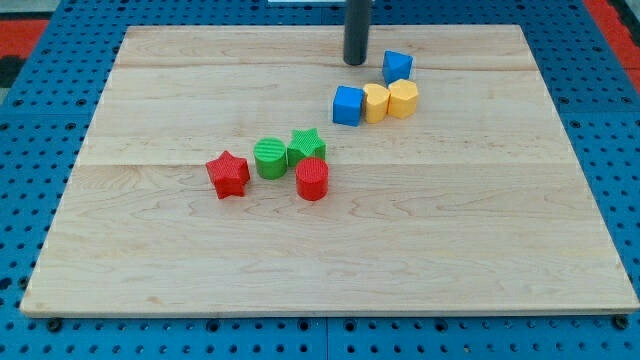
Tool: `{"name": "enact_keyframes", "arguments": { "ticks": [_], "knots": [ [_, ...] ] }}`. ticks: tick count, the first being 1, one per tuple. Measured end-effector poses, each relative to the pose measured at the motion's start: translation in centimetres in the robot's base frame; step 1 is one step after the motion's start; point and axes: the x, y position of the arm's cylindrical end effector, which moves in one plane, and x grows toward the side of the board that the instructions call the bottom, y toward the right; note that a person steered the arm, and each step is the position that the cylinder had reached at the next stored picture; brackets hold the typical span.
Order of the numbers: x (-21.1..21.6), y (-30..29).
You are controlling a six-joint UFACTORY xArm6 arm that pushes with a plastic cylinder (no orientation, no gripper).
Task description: Point arm on right side of yellow hexagon
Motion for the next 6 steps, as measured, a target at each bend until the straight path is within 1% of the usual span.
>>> {"name": "enact_keyframes", "arguments": {
  "ticks": [1,2,3,4,5,6],
  "knots": [
    [-1.1,5.5],
    [1.6,6.8],
    [4.0,4.6],
    [2.8,7.7],
    [3.5,9.9],
    [6.7,12.7]
  ]
}}
